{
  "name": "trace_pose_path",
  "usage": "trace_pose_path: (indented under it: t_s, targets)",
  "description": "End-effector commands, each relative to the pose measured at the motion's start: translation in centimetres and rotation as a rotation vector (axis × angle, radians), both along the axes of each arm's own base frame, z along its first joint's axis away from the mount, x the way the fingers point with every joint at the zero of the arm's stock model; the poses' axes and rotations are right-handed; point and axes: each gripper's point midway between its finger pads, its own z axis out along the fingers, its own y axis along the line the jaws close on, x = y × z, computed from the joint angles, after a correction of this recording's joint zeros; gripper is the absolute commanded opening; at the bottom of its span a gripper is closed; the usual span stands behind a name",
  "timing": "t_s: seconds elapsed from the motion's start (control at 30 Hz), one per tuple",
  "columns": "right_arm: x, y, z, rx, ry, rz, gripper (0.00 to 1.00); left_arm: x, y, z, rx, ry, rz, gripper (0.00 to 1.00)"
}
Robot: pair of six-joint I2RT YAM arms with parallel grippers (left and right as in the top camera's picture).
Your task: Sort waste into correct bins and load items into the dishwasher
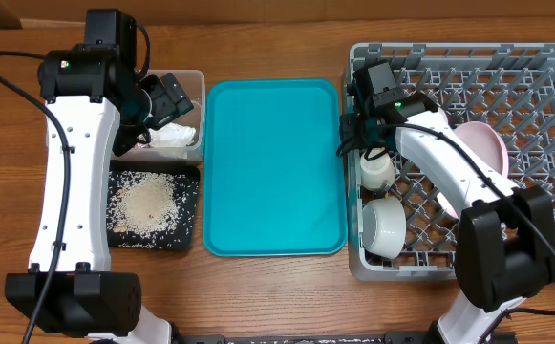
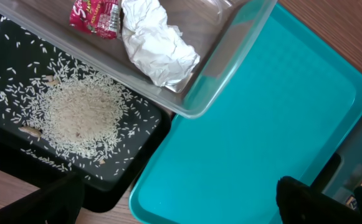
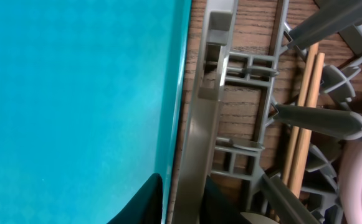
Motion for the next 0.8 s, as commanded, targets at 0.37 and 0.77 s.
trace_pose_path:
  t_s: [0.37, 0.77]
  targets:
    - [-0.77, 1.25, -0.35, -0.007, 0.012, 0.077, 0.20, 0.13, -0.04, 0.69, -0.001, -0.022, 0.001, 1.00]
    - [-1.28, 1.06, -0.56, -0.015, 0.034, 0.078, 0.22, 0.14, -0.04, 0.69, -0.001, -0.022, 0.001, 1.00]
